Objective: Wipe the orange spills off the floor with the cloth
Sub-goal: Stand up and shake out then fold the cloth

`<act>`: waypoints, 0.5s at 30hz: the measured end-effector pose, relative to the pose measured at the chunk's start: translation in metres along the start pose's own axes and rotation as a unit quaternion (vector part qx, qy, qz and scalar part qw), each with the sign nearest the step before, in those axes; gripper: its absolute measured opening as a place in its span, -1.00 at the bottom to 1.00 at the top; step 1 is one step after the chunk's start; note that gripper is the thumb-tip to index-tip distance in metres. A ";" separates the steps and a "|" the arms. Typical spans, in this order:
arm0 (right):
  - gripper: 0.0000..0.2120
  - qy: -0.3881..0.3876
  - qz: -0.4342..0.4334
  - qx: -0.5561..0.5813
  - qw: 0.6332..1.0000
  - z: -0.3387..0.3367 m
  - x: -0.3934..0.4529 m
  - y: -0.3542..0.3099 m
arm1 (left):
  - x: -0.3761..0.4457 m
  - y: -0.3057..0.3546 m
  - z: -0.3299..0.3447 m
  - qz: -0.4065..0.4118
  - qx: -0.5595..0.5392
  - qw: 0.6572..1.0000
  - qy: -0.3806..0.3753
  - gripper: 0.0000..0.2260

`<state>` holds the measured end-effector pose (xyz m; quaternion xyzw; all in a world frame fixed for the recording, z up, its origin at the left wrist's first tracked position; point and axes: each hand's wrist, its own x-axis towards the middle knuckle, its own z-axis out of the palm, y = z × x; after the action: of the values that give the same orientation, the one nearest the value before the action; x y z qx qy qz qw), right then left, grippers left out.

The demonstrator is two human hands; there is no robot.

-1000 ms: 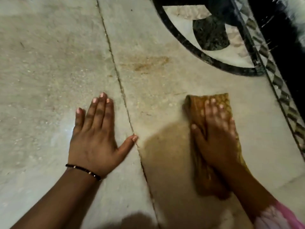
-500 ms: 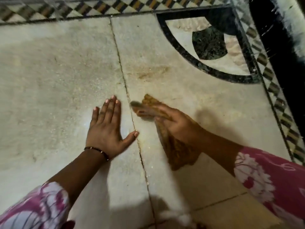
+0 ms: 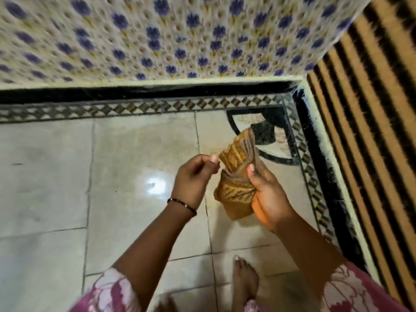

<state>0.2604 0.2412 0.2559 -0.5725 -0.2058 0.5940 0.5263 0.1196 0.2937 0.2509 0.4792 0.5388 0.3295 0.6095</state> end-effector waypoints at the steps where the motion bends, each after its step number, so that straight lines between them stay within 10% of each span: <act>1: -0.68 -0.011 -0.011 -0.034 0.999 0.016 -0.028 -0.024 | -0.024 0.035 -0.002 0.010 -0.022 1.000 -0.017 -0.83; 7: -0.69 -0.055 -0.066 -0.094 0.992 0.125 -0.217 -0.179 | -0.179 0.236 -0.056 0.063 -0.044 0.997 -0.031 -0.77; 15: -0.65 -0.080 -0.100 -0.165 0.978 0.198 -0.366 -0.257 | -0.316 0.348 -0.106 0.133 -0.027 0.990 -0.023 -0.70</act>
<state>0.1061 0.0895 0.6944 -0.5787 -0.3989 0.5403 0.4627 -0.0073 0.1407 0.6891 0.5379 0.4468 0.4108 0.5851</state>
